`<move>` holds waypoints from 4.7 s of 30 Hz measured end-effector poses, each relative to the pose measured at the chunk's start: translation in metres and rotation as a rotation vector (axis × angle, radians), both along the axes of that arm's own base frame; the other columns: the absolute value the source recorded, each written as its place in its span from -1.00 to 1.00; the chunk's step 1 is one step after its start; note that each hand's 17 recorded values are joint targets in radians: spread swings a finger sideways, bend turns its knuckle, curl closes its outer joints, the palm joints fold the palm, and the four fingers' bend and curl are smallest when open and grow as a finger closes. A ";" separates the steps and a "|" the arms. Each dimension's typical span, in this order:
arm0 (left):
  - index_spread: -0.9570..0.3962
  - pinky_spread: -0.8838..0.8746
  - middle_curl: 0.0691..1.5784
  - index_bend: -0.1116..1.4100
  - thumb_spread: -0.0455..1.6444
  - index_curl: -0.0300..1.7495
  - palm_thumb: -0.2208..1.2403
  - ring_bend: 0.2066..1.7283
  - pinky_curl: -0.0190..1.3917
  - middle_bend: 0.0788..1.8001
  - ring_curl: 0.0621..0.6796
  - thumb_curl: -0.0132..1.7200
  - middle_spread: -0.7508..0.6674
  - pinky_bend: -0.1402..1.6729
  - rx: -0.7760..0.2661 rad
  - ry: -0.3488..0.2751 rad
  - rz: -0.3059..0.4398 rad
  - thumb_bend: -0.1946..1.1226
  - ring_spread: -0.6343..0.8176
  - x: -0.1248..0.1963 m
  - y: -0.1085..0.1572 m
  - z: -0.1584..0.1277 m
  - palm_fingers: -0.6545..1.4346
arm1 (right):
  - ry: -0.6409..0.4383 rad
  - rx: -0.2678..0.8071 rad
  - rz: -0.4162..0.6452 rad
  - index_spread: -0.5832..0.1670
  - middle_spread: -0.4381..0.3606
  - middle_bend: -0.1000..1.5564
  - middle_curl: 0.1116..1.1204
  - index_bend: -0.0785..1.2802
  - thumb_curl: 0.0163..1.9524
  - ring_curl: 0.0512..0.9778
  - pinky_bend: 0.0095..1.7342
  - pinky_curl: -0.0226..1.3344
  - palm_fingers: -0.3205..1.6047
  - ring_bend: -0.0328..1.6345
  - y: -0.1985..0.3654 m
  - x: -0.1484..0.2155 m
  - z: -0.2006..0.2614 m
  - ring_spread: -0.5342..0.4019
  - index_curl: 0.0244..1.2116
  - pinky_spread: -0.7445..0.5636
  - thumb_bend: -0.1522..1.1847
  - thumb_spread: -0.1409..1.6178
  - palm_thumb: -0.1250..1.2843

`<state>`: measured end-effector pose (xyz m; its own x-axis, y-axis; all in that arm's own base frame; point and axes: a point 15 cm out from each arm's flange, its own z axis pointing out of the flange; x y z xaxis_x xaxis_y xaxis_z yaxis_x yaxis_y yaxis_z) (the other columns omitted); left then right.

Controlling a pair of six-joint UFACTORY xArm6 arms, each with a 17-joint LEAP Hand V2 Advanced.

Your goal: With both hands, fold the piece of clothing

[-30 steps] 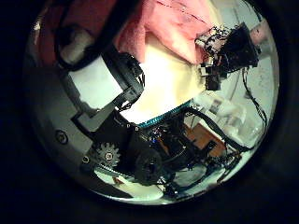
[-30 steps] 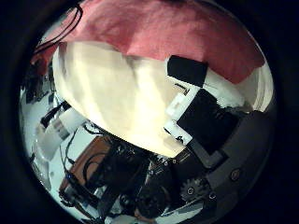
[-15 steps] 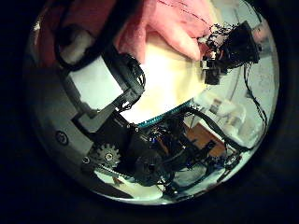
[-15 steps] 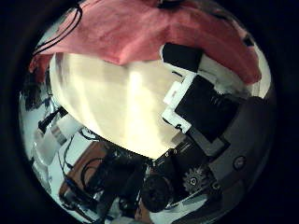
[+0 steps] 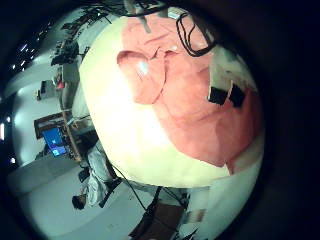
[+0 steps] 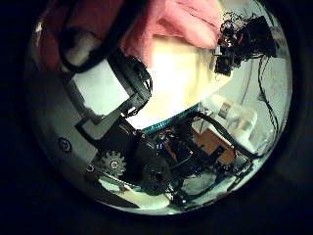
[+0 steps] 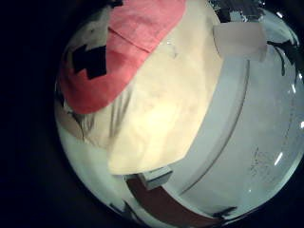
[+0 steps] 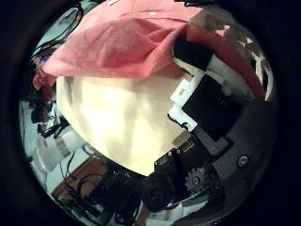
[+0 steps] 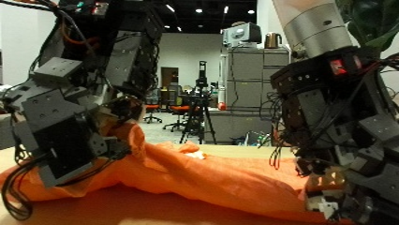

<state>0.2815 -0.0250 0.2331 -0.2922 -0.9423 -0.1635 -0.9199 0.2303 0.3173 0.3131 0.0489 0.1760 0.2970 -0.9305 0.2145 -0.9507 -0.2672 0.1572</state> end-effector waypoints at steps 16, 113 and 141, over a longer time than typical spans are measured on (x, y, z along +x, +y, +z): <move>-0.58 -0.81 -0.39 -0.31 0.38 -0.02 0.18 0.00 -0.32 0.13 0.17 0.95 -0.64 0.35 0.022 0.102 -0.077 -0.36 -0.90 -0.029 -0.004 0.071 0.78 | -0.031 -0.020 -0.053 -0.41 -0.42 0.55 0.75 0.51 -0.39 0.67 0.43 0.34 0.42 0.58 -0.019 -0.030 0.104 -0.42 0.77 -0.25 -0.79 0.42 0.74; 0.44 0.23 -0.61 -0.63 0.52 -0.43 -0.19 -0.45 -0.43 -0.79 -0.22 -0.49 0.34 -0.25 0.037 -0.451 0.139 -0.73 0.21 0.328 0.067 0.074 -0.39 | -0.492 0.100 -0.162 -0.58 -0.36 -0.24 0.04 -0.44 -0.70 -0.09 -0.21 -0.14 -0.29 0.08 -0.026 0.336 0.155 -0.40 0.10 -0.29 -0.79 0.80 0.29; 0.46 0.46 -0.65 -0.63 0.46 -0.58 -0.29 -0.62 -0.52 -0.88 -0.38 -0.67 0.39 -0.38 0.004 -0.120 0.039 -0.73 0.42 0.160 0.026 0.024 -0.37 | 0.022 -0.016 -0.088 -0.52 -0.23 -0.58 -0.42 -0.65 -0.79 -0.52 -0.53 -0.42 -0.60 -0.45 -0.066 0.158 0.154 0.37 -0.36 0.58 -0.81 0.65 -0.26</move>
<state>0.4418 0.0012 0.2569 -0.2335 -0.9518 -0.1989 -0.9596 0.1925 0.2055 0.4716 -0.0169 0.3304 0.2186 -0.9497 0.2243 -0.9668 -0.1797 0.1815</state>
